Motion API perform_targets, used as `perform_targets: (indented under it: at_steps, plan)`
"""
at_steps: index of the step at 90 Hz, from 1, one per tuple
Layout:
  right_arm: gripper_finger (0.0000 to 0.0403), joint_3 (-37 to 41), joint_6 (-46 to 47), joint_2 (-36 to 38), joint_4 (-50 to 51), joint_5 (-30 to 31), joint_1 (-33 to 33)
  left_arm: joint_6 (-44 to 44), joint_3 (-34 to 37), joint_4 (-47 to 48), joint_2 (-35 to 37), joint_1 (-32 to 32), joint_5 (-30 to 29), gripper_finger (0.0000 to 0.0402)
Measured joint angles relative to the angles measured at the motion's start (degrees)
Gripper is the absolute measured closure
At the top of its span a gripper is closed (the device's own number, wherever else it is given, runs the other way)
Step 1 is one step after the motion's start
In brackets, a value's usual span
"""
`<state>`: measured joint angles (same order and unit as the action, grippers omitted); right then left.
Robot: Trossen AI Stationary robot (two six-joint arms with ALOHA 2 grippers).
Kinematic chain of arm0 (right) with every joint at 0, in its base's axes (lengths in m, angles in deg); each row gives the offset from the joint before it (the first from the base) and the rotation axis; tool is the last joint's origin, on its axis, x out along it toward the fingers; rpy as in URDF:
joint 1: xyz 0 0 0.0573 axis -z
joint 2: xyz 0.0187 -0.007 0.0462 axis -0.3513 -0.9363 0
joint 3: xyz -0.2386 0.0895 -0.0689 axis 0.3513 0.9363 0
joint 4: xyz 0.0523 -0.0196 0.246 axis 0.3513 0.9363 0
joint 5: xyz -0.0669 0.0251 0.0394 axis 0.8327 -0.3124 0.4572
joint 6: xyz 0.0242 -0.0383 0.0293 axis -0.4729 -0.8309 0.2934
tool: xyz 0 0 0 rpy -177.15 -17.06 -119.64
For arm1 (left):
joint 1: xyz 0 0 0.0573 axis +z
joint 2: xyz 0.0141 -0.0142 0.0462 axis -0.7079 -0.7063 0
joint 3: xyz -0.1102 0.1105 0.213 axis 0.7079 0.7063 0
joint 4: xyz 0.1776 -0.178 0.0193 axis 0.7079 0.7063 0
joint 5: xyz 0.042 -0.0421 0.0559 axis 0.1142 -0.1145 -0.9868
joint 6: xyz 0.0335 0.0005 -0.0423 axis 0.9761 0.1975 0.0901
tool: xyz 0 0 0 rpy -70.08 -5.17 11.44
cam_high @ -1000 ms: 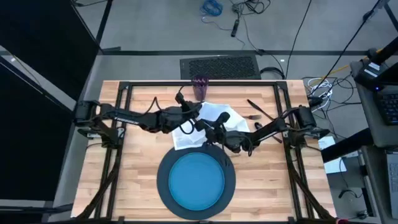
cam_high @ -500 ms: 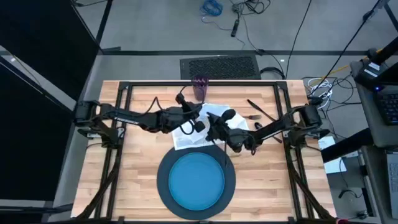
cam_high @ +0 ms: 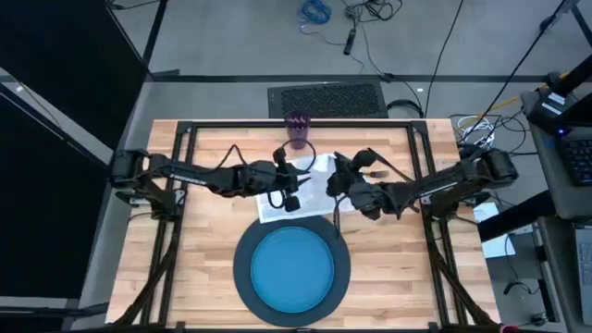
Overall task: Set table place
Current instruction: Fold the white table napkin on the table
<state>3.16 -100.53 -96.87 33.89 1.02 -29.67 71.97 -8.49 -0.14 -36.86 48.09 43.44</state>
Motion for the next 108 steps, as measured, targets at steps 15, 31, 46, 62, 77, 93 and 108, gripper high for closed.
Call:
perform_targets:
  at_steps: [15,31,46,62,77,93,108]
  plan:
    - [0.0403,0.01,3.74,2.15,4.83,0.03,-0.02,-0.19,-0.04,-0.41,-2.54,0.00,1.37,0.0260]
    - [0.0403,0.01,4.11,3.32,7.43,0.38,-0.02,-7.97,-0.04,3.04,-7.73,-0.23,-1.97,0.0222]
    - [0.0403,0.01,4.68,4.43,8.11,0.42,-0.02,-11.53,-0.02,7.89,-12.14,-1.97,-2.38,0.0219]
    - [0.0403,0.01,7.76,5.33,11.98,0.40,0.33,-12.36,0.00,10.91,-13.90,-4.68,-2.42,0.0219]
    - [0.0403,0.01,10.44,5.34,14.77,0.06,1.55,-12.82,0.00,11.37,-12.67,-6.92,-2.42,0.0219]
    - [0.0403,0.01,11.44,5.34,15.64,-0.36,1.97,-13.44,-0.04,17.14,-12.46,-8.98,-5.94,0.0219]
    - [0.0403,0.01,11.63,5.34,15.42,-1.56,1.97,-13.81,-0.01,21.47,-12.48,-9.18,-9.03,0.0219]
